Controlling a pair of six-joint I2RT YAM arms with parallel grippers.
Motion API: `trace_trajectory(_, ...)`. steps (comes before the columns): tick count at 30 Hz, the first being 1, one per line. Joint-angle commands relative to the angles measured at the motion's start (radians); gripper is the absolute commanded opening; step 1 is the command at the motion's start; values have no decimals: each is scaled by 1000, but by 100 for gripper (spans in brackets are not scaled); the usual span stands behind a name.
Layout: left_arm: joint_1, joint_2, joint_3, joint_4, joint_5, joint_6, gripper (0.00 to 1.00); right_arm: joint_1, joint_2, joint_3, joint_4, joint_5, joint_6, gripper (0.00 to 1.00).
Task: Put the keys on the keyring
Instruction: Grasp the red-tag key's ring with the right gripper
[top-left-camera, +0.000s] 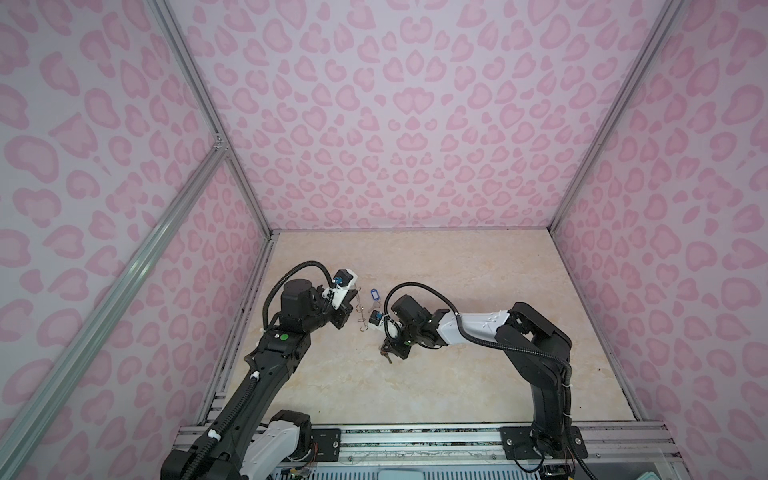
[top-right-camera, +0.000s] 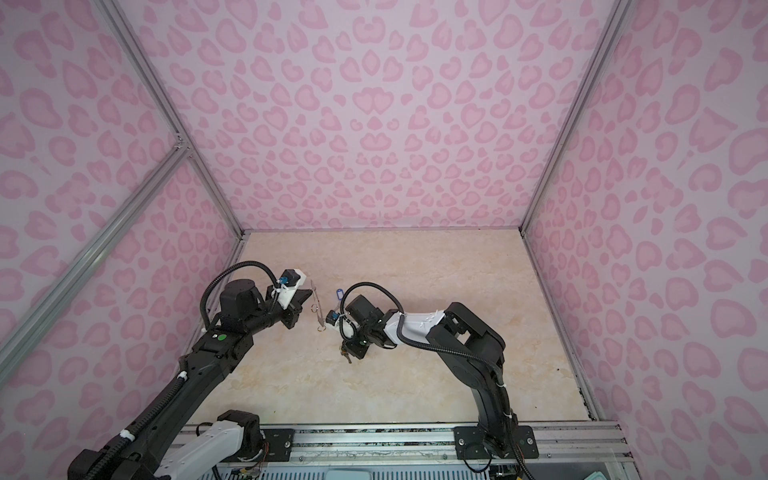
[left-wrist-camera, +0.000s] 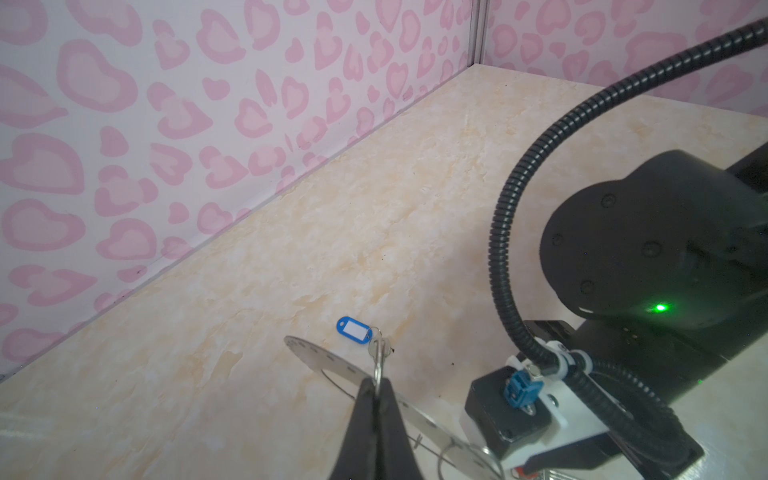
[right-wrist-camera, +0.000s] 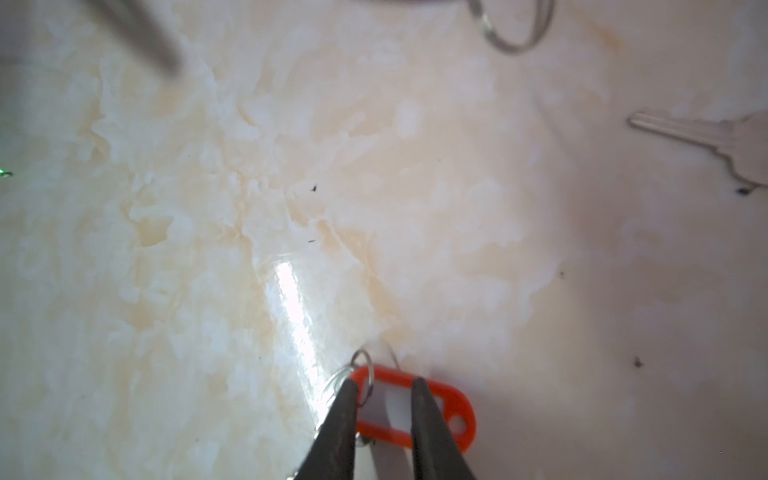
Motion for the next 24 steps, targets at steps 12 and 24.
trace_trajectory(12, 0, -3, -8, 43, 13, -2, 3, 10, 16, 2, -19, -38, -13, 26)
trace_trajectory(24, 0, -11, -17, 47, 7, -5, 3, 14, 25, 11, -19, -33, -13, 14)
